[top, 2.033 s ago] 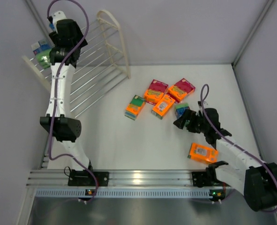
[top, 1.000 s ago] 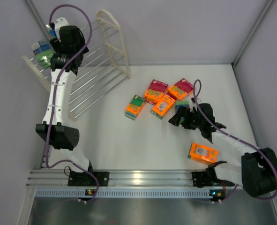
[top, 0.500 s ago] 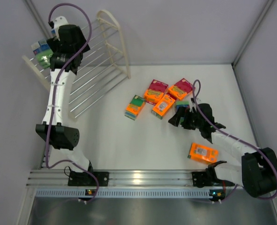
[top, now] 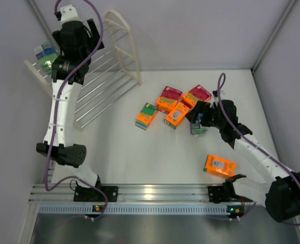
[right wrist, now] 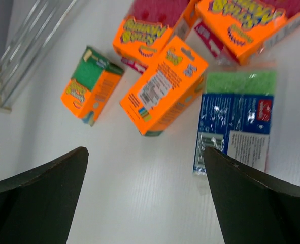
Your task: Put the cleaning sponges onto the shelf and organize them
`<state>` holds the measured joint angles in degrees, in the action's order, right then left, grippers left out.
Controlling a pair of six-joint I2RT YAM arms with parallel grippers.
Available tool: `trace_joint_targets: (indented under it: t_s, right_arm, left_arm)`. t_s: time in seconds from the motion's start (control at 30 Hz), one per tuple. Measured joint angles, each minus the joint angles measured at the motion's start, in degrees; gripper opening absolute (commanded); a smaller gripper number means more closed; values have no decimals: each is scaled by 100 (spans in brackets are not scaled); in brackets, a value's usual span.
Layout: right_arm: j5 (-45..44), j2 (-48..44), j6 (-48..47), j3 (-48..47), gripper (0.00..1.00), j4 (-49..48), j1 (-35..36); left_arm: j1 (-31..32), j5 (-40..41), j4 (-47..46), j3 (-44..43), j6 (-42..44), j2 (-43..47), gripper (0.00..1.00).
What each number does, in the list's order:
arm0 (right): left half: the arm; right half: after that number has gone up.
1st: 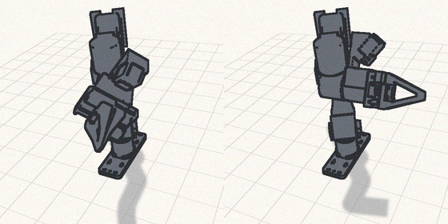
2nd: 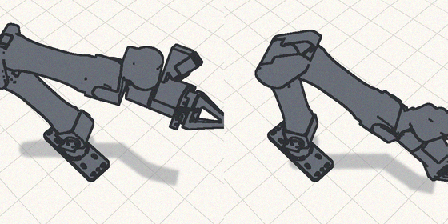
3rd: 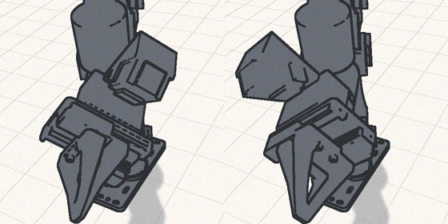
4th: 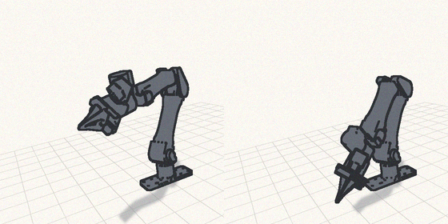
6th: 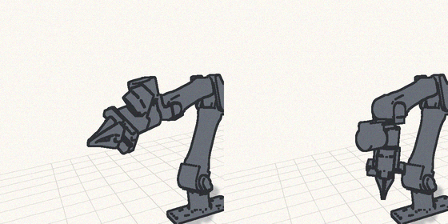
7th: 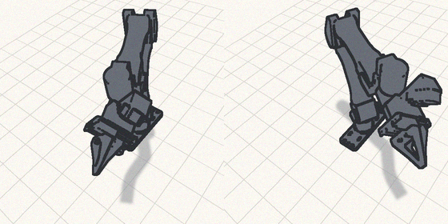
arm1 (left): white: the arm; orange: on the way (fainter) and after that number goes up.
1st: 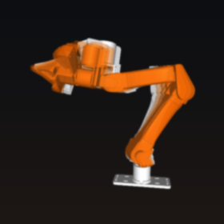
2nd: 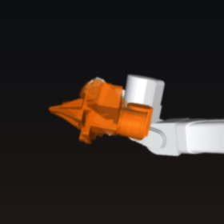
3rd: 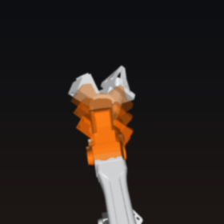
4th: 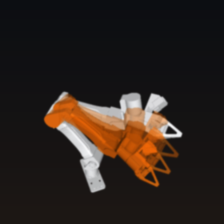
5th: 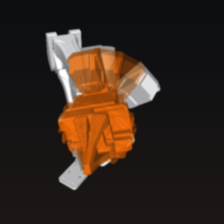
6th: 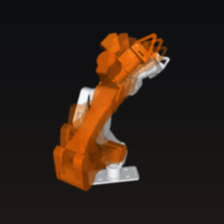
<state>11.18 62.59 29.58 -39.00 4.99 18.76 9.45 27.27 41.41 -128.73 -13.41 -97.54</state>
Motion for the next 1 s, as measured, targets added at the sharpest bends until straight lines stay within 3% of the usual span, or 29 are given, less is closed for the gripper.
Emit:
trace_joint_targets:
  t_s: [0.2, 0.33, 0.67, 1.0]
  right_arm:
    - [-1307, -190, -264, -1187, 99, 872, -2]
    - [-2004, -186, -428, -1309, 99, 1279, -15]
    - [-1910, 680, -710, -1001, 100, 1436, -20]
    - [-1773, 1303, -758, -848, 99, 1368, -20]
  left_arm:
    - [1453, -153, -85, 769, 136, 647, 98]
    - [2065, -616, -140, 1687, -39, 999, 98]
    - [2789, -1504, -199, 4159, -732, 1241, 98]
    - [2774, -2041, -584, 6277, -1217, 2872, 98]
